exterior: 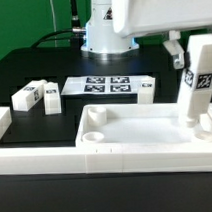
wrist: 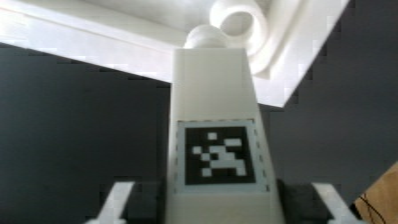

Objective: Assemble desk

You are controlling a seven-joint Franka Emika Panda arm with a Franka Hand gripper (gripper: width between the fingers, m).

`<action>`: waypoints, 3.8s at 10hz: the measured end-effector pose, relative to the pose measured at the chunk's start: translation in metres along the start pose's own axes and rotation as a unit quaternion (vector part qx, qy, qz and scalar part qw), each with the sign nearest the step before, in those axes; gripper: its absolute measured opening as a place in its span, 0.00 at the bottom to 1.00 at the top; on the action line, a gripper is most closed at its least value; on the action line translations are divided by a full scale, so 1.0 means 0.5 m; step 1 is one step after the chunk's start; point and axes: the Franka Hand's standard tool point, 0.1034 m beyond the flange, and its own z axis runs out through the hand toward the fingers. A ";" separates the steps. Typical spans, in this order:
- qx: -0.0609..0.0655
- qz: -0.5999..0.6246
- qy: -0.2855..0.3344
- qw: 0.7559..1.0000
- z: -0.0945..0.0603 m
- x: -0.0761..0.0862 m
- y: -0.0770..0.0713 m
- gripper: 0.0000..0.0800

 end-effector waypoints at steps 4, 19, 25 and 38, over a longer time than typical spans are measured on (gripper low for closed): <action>0.008 0.012 0.002 1.000 0.005 0.024 0.011 0.36; 0.019 0.015 0.001 1.000 0.038 0.007 -0.060 0.36; 0.017 0.010 0.000 1.000 0.036 0.001 -0.050 0.36; 0.014 0.008 0.007 1.000 0.057 -0.020 -0.060 0.36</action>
Offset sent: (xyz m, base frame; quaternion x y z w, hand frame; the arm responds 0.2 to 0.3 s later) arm 0.0000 0.0000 0.0000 0.0000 0.0000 0.0000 1.0000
